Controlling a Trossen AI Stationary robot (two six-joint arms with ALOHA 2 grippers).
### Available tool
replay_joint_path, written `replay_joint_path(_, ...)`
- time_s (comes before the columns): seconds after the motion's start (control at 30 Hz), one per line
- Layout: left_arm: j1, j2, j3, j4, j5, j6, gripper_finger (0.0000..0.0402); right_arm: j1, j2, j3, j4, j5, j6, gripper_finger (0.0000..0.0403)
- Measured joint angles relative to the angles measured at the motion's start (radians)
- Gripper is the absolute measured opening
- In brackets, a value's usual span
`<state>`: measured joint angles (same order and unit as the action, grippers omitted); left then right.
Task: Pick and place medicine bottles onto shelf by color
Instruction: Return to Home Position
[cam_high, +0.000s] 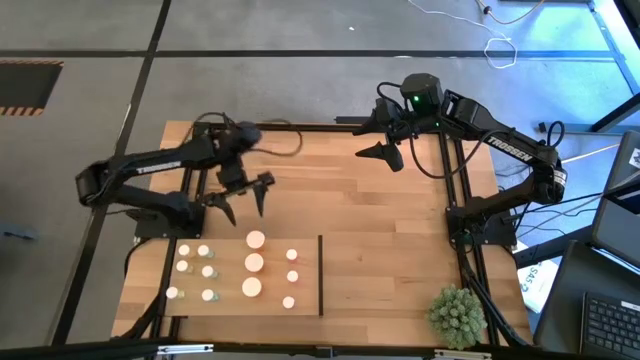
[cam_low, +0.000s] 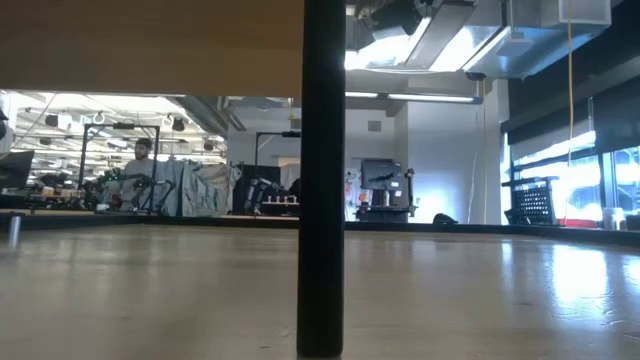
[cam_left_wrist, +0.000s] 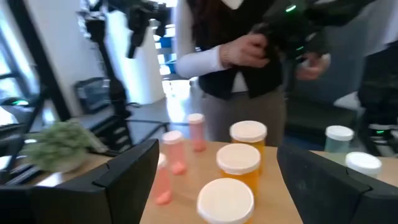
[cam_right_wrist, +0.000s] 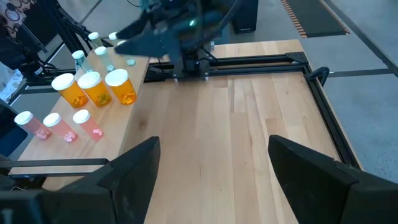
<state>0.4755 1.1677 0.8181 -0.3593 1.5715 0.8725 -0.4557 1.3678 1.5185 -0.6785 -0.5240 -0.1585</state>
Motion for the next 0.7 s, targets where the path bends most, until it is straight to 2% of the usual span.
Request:
replay_joint_path(0.17, 0.082, -0.094, 0.000, 0.039, -0.019, -0.026, 0.0316, 0.000, 0.000, 0.000, 0.000, 0.000, 0.000, 0.0302)
replay_joint_path(0.3, 0.134, -0.147, 0.000, 0.039, -0.155, -0.077, 0.0319, 0.000, 0.000, 0.000, 0.000, 0.000, 0.000, 0.0302)
replay_joint_path(0.47, 0.208, -0.198, 0.000, 0.045, -0.293, -0.279, 0.0317, 0.000, 0.000, 0.000, 0.000, 0.000, 0.000, 0.0302)
replay_joint_path(0.6, 0.291, -0.248, 0.000, 0.085, -0.352, -0.473, 0.0316, 0.000, 0.000, 0.000, 0.000, 0.000, 0.000, 0.0302)
replay_joint_path(0.7, 0.356, -0.293, 0.000, 0.071, -0.341, -0.598, 0.0319, 0.000, 0.000, 0.000, 0.000, 0.000, 0.000, 0.0302)
